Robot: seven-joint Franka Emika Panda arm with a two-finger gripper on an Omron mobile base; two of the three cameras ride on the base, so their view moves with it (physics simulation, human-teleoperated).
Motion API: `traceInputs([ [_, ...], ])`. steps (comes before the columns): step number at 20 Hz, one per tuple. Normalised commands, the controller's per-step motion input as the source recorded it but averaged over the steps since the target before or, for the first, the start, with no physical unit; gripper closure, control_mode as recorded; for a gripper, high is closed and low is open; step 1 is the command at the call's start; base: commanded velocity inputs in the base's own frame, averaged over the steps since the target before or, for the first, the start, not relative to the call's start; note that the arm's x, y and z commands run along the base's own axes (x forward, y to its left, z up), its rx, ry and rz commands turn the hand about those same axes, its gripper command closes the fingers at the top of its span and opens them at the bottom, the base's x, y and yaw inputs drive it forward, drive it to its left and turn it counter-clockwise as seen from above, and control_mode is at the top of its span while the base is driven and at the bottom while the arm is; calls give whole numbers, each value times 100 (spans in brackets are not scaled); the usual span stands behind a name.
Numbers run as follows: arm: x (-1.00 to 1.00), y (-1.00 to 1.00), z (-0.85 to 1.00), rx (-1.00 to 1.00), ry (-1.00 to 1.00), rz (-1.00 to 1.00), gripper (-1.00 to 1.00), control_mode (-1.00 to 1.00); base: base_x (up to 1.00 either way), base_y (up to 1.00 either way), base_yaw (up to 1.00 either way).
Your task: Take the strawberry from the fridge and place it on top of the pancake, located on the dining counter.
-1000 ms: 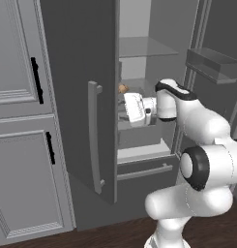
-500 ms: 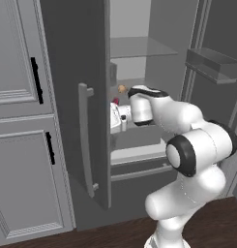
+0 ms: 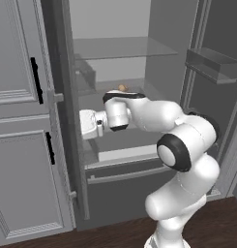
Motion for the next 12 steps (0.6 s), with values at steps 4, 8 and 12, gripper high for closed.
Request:
traceInputs([
  [4, 0, 70, 0, -5, 0, 0, -100, -100, 0, 0, 0],
  [8, 0, 46, 0, -4, 0, -3, -100, -100, 0, 0, 0],
  [12, 0, -10, 0, -1, 0, -4, -100, -100, 0, 0, 0],
])
